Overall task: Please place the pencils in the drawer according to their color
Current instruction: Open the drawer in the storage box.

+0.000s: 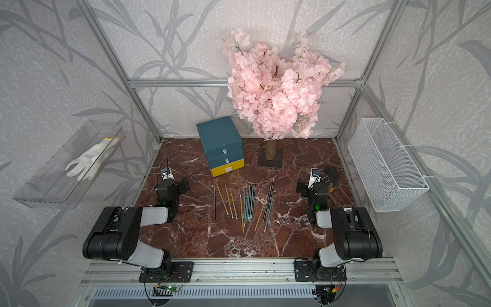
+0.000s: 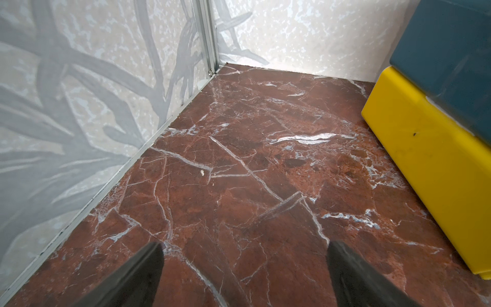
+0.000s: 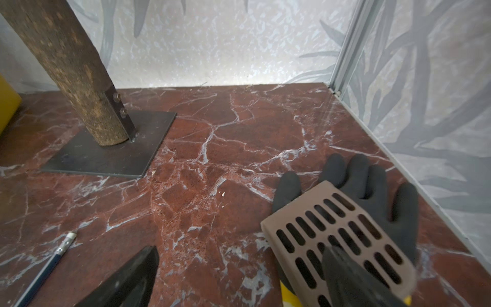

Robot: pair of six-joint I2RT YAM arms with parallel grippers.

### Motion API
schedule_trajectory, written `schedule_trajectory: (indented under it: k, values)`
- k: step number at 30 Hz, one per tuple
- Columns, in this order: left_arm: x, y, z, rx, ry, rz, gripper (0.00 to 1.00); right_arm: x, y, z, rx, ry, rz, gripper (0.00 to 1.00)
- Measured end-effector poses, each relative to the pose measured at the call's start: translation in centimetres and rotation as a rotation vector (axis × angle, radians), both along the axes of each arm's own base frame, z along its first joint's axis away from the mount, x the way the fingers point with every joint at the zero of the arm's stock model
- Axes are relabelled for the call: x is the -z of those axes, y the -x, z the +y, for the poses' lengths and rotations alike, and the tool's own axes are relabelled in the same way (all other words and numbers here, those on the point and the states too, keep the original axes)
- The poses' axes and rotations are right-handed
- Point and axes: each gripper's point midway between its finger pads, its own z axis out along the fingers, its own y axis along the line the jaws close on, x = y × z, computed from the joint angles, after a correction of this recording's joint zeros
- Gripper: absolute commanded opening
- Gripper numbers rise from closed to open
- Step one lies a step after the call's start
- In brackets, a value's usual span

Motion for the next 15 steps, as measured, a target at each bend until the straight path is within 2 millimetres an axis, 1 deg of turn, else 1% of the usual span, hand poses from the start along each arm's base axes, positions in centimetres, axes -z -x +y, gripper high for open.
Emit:
schedule_trajectory:
  k: [1, 2, 3, 6, 7, 9, 11, 12, 13, 15]
  values:
    - [-0.1, -0.2, 0.1, -0.006, -0.001, 0.015, 1.0, -1.1, 0.2, -0.2, 0.017, -0.005, -0.023, 0.99]
    - [-0.4, -0.5, 0.2, -0.015, -0.005, 0.036, 1.0, -2.7, 0.4, -0.6, 0.039, -0.018, -0.056, 0.99]
    - [-1.1, -0.9, 0.4, -0.023, -0.007, 0.043, 1.0, -4.0, 0.6, -0.7, 0.055, -0.036, -0.084, 0.99]
    - [-4.8, -2.3, 0.6, -0.038, -0.011, 0.015, 1.0, -8.5, 1.1, -1.5, 0.128, -0.172, -0.169, 0.99]
    - [-6.0, -2.5, 0.6, -0.039, -0.008, 0.002, 1.0, -10.0, 1.4, -1.9, 0.165, -0.25, -0.197, 0.99]
    - [-8.2, -2.3, 0.6, -0.045, 0.009, -0.012, 1.0, -12.1, 2.4, -2.6, 0.203, -0.396, -0.246, 0.99]
    - [-9.6, -1.9, 0.6, -0.055, 0.037, -0.015, 1.0, -13.2, 3.1, -2.9, 0.203, -0.49, -0.252, 0.99]
    - [-10.3, -1.6, 0.4, -0.055, 0.055, -0.013, 1.0, -13.4, 3.3, -2.7, 0.193, -0.534, -0.233, 0.99]
    - [-10.8, -1.3, 0.3, -0.052, 0.073, -0.011, 1.0, -13.6, 3.3, -2.1, 0.17, -0.567, -0.207, 0.99]
    - [-11.9, -0.6, -0.2, -0.045, 0.119, -0.001, 1.0, -13.6, 3.3, -0.3, 0.099, -0.658, -0.149, 0.99]
